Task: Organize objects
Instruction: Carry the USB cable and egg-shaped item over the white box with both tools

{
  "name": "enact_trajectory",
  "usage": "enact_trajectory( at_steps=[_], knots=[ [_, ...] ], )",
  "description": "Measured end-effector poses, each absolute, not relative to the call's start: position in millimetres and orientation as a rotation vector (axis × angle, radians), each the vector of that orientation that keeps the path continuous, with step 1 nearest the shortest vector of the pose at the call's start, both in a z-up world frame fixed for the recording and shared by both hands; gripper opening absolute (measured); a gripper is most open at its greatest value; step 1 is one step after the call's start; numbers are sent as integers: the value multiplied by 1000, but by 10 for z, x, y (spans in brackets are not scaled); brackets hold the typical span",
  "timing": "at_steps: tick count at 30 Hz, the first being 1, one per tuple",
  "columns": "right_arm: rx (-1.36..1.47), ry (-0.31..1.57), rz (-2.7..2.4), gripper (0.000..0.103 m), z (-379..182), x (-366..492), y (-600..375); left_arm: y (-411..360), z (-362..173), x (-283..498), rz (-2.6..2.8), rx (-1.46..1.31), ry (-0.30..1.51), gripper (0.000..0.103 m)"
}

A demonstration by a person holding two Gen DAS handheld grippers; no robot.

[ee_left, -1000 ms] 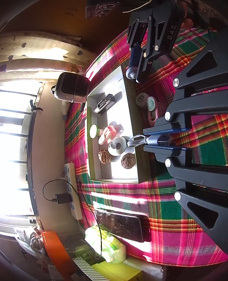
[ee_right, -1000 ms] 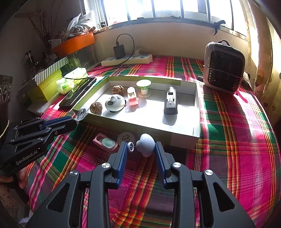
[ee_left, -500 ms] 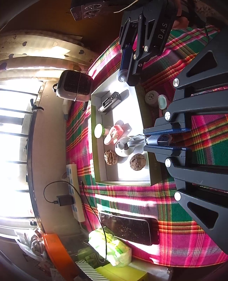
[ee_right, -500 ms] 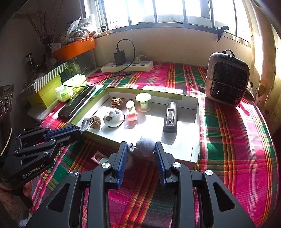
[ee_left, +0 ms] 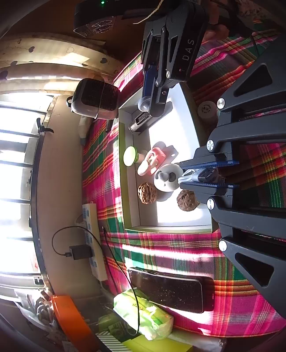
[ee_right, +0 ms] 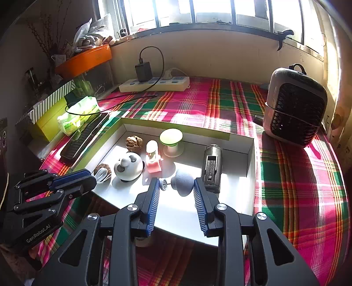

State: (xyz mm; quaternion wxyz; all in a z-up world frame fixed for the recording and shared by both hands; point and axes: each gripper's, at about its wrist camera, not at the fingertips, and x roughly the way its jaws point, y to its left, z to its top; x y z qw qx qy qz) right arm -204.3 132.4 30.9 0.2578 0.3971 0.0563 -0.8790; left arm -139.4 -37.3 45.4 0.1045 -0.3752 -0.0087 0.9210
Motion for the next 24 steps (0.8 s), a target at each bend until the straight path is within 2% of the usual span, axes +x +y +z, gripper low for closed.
enact_trajectory(
  at_steps=[24],
  knots=[
    [1113, 183, -2359, 33, 181, -2399, 1157, -486, 439, -1815, 2747, -1124, -16, 9]
  ],
)
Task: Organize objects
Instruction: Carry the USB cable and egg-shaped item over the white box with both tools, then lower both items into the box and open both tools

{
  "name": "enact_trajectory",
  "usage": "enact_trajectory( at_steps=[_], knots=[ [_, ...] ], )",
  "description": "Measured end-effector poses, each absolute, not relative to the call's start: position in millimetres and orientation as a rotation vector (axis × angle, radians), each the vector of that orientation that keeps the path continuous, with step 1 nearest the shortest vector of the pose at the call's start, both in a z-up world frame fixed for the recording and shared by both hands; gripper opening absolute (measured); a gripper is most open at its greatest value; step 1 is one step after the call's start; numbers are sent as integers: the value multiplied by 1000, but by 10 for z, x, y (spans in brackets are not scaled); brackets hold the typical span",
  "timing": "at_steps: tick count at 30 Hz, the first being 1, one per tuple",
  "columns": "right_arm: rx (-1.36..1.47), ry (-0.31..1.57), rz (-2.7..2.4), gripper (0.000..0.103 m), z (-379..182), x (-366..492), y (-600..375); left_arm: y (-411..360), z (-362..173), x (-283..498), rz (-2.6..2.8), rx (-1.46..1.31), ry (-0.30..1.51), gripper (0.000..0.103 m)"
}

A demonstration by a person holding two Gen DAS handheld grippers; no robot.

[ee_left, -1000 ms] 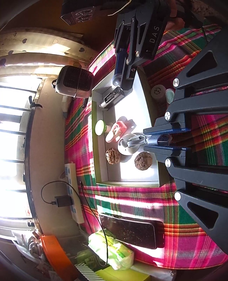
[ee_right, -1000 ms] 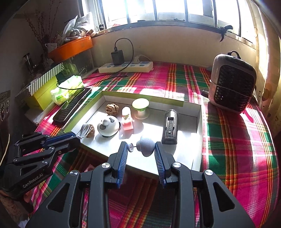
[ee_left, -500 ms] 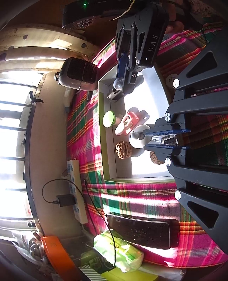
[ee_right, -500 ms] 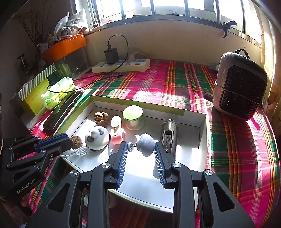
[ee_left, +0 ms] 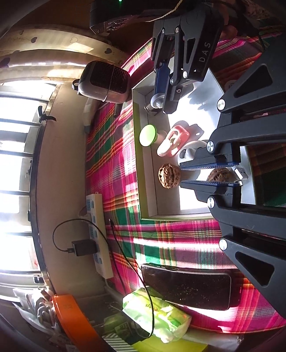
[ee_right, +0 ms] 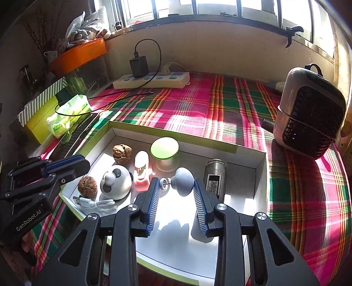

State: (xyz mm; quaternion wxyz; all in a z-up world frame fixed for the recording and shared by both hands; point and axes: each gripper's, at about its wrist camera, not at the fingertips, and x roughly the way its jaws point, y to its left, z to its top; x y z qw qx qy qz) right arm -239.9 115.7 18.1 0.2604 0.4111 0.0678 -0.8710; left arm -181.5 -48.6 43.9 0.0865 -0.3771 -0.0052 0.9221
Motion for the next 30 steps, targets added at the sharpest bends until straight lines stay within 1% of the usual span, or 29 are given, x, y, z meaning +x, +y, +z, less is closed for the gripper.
enact_trajectory(
  at_steps=[17, 30],
  knots=[
    [1157, 221, -2338, 33, 47, -2570, 1023, -510, 244, -1927, 2718, -1202, -48, 9],
    [1186, 234, -2331, 33, -22, -2599, 976, -508, 222, -1944, 2704, -1214, -50, 14]
  ],
)
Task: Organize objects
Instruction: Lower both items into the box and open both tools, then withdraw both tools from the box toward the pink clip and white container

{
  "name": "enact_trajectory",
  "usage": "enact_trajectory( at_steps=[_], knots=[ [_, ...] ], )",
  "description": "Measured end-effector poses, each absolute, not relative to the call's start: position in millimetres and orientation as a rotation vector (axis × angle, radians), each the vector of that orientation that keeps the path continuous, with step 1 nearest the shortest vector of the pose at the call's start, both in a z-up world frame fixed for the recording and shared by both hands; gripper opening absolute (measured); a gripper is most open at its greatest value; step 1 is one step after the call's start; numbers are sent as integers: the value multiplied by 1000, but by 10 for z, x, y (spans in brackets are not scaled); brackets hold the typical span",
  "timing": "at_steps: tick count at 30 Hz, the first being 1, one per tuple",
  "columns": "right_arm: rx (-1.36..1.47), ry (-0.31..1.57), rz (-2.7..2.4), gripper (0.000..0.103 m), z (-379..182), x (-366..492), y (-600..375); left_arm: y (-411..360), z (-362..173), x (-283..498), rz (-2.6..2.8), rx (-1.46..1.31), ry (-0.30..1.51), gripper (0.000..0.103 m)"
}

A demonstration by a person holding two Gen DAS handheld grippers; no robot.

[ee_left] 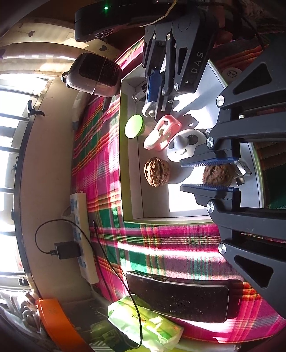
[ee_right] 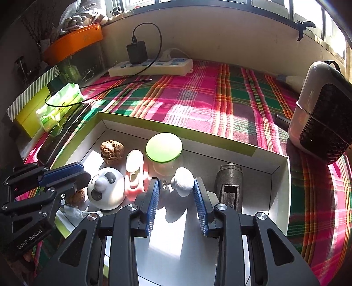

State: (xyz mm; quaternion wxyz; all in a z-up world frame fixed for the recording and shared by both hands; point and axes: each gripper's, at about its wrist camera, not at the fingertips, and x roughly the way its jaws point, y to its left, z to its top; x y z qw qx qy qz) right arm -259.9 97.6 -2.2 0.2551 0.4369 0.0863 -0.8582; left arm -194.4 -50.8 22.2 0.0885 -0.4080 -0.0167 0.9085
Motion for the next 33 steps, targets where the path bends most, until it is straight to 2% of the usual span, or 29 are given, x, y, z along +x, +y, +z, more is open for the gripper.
enact_trajectory(
  at_steps=[4, 13, 21, 28, 33],
  knots=[
    [1187, 236, -2330, 34, -17, -2598, 977, -509, 223, -1947, 2706, -1213, -47, 16],
    [1178, 233, -2341, 45, 11, -2568, 966, -476, 232, -1908, 2702, -1205, -51, 23],
    [1156, 234, -2362, 46, 61, -2508, 993, -512, 267, -1852, 2708, -1203, -64, 30],
    [1131, 225, -2376, 54, 111, -2401, 1021, -543, 306, -1741, 2714, -1190, -86, 31],
    [1123, 206, -2389, 54, 136, -2322, 1064, -579, 342, -1651, 2721, -1177, -106, 31]
  ],
)
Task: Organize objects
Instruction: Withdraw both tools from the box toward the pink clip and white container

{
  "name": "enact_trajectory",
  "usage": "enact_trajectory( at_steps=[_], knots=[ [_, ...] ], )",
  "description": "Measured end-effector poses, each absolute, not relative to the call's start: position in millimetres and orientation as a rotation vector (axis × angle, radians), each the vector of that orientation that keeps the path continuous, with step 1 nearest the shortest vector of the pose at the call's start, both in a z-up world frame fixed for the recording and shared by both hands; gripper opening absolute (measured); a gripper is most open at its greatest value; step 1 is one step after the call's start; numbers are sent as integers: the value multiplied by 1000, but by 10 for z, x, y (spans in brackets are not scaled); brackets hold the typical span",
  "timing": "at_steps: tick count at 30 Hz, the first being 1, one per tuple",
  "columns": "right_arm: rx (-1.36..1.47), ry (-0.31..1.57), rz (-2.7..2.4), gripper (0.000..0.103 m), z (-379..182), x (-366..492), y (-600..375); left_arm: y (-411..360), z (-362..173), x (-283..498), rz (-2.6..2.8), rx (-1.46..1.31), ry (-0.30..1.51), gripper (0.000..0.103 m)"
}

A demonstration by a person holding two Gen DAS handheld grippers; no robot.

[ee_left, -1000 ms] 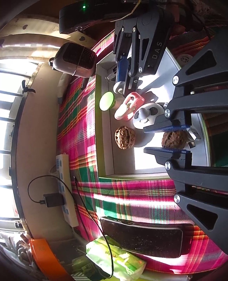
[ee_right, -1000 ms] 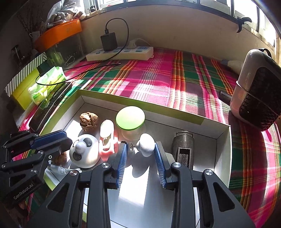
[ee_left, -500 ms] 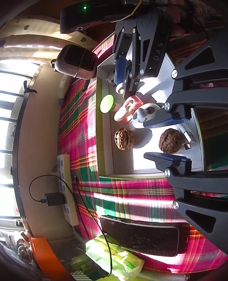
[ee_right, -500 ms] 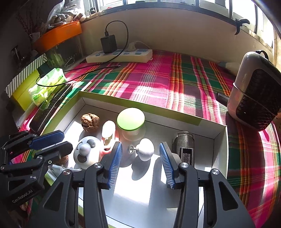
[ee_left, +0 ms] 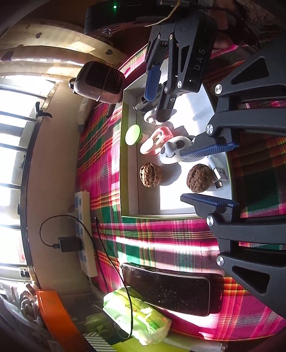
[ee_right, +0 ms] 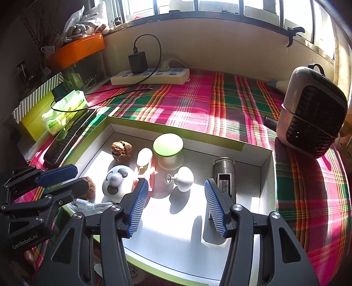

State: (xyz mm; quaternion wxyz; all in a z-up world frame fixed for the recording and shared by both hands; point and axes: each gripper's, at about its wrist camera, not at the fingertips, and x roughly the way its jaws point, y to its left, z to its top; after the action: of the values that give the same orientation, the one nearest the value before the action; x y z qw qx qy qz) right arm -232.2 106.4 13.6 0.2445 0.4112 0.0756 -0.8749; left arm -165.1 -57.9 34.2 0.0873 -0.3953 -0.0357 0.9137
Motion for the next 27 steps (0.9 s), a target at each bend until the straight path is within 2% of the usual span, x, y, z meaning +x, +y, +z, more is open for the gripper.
enact_trajectory(
  at_steps=[27],
  knots=[
    [1047, 95, -2463, 54, 337, -1646, 1509, -398, 383, -1080, 2599, -1106, -102, 34]
  ],
)
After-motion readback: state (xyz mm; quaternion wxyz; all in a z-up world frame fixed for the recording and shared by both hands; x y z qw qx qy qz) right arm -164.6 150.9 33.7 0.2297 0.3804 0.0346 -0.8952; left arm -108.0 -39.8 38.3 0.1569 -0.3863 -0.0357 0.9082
